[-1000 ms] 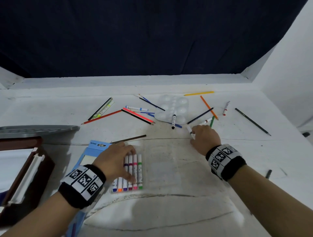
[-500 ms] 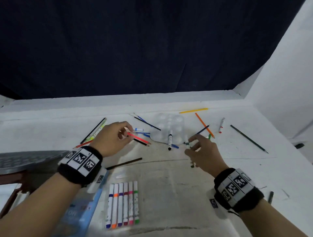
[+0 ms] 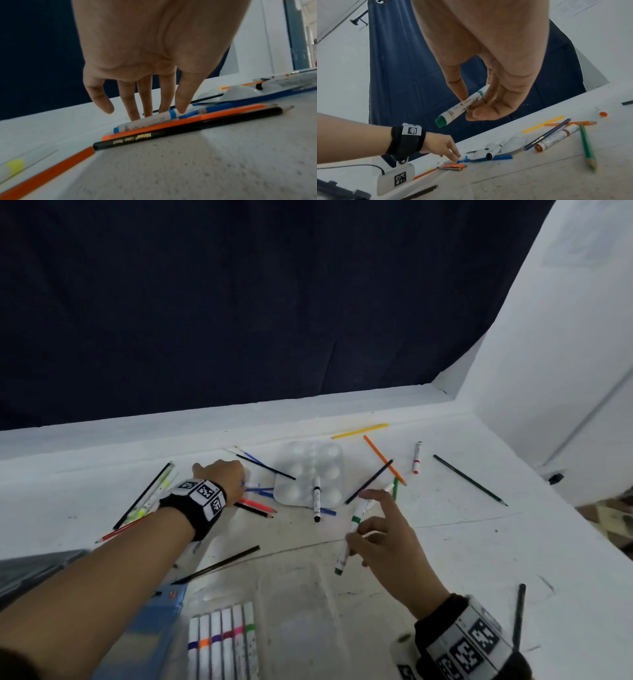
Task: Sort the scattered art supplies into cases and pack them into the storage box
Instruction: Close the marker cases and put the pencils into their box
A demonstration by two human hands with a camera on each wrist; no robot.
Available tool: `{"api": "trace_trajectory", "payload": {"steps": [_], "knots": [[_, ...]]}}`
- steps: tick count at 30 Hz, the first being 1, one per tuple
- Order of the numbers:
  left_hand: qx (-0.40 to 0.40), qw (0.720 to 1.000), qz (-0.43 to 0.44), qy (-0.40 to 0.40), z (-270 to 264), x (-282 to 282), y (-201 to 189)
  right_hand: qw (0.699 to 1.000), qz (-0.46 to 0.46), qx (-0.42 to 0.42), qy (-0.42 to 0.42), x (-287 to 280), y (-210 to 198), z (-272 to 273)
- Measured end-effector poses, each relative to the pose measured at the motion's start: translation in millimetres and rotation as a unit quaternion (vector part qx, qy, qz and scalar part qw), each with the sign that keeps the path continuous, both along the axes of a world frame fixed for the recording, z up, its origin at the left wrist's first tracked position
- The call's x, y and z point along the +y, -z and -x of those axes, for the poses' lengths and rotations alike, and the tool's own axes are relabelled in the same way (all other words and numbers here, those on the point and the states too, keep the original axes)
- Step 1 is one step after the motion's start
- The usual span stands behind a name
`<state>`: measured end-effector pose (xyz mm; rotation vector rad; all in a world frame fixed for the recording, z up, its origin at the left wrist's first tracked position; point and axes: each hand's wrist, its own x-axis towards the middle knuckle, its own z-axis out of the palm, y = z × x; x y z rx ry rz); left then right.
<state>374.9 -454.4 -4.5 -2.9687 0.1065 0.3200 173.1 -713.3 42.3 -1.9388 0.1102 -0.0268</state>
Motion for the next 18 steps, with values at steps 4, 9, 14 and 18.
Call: {"api": "trace_trajectory", "payload": {"steps": [4,9,14,18], "knots": [[-0.03,1.0,-0.002,0.001,4,3,0,1.0,-0.008,-0.008,0.005,5,0,2],[-0.083,0.995,0.031,0.049,17,15,-11,0.998,-0.045,-0.04,0.029,8,-3,9],[-0.194,0.951,0.23,0.068,43,21,-61,0.992,-0.071,-0.103,0.025,7,-19,2],[-0.214,0.873,0.436,0.051,90,16,-104,0.987,-0.096,-0.129,-0.004,19,-30,1]]}}
